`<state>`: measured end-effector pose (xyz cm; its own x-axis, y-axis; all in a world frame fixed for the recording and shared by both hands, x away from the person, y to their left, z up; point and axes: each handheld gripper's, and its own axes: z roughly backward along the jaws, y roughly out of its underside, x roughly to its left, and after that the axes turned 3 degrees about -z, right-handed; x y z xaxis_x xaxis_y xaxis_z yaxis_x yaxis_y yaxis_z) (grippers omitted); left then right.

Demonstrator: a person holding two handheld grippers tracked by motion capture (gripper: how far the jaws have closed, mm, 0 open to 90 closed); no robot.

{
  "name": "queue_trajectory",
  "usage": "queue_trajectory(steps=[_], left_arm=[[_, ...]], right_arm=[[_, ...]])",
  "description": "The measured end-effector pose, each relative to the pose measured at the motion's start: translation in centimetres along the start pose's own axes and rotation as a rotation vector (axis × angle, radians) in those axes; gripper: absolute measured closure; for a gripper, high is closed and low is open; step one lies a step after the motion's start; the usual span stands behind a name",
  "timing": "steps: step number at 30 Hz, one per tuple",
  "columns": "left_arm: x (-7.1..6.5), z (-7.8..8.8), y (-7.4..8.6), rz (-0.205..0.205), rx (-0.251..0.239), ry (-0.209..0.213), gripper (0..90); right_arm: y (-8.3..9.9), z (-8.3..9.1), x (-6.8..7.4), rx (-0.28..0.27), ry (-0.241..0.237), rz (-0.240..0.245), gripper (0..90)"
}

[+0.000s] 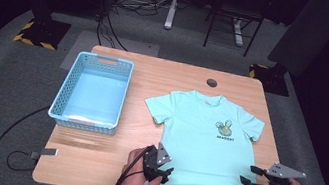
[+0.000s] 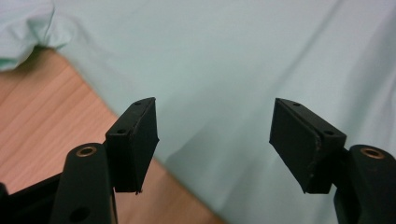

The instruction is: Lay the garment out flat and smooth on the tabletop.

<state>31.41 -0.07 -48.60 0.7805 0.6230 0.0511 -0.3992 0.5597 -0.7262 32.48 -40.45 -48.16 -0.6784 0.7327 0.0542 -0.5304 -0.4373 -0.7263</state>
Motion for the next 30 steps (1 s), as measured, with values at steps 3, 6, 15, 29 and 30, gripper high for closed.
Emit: queue_trajectory(steps=[3,6,15,29,30], left_arm=[[0.8,-2.1,-1.3,-0.006,-0.018,0.010,32.7],[1.5,-3.4,-2.1,-0.004,-0.024,0.008,32.8],[3.8,-5.0,-1.8,0.025,-0.012,0.015,37.0],[8.5,-5.5,-2.0,0.071,-0.010,-0.037,37.1],[8.8,-5.6,-2.0,0.075,-0.009,-0.040,37.1]], right_arm=[[-1.3,-2.1,-0.7,-0.001,-0.007,0.002,32.4],[-2.1,-3.3,-1.4,0.002,0.003,0.006,30.6],[-3.5,-6.1,-3.1,0.033,0.020,0.004,26.8],[-7.2,-10.1,-4.6,0.023,0.015,0.007,24.8],[-7.5,-10.4,-4.8,0.021,0.014,0.009,24.5]])
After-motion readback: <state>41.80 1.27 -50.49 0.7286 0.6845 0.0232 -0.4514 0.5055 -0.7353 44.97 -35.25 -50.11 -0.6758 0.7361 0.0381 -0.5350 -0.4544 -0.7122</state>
